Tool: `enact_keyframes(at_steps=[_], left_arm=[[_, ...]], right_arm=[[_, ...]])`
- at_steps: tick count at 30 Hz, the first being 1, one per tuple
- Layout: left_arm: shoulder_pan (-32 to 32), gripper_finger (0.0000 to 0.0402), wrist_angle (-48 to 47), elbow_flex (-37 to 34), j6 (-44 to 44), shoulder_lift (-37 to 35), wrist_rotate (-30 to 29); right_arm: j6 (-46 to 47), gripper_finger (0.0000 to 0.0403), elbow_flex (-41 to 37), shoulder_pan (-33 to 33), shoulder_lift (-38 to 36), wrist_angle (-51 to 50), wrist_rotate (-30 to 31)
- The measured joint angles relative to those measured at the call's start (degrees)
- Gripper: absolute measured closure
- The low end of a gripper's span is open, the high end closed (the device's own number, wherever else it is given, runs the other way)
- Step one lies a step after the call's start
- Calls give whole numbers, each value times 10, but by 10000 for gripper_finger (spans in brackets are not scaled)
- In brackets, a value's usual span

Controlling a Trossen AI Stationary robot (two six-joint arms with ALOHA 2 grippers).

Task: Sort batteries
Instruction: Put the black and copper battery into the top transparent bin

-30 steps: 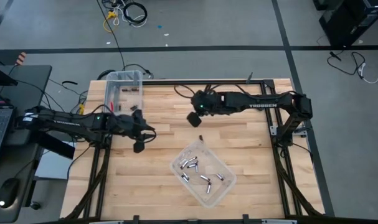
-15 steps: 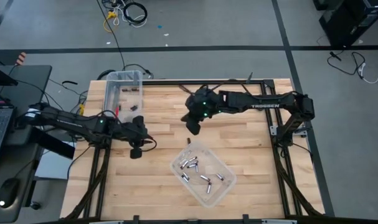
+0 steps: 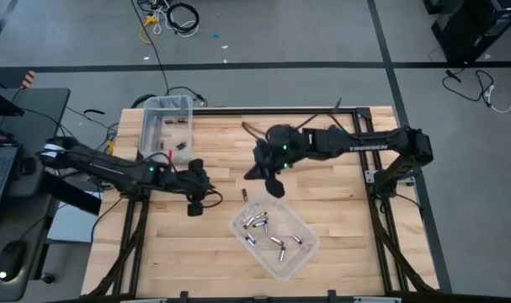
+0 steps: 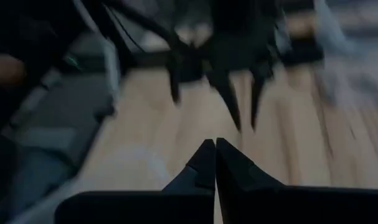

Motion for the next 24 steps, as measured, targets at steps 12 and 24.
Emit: enact_keyframes(at_steps=[12, 24], left_arm=[[0, 325, 161, 0, 147, 130, -18], [5, 325, 241, -1, 233, 208, -33]], right_arm=[[51, 401, 0, 52, -6, -145, 134], [63, 402, 0, 66, -76, -232, 226]])
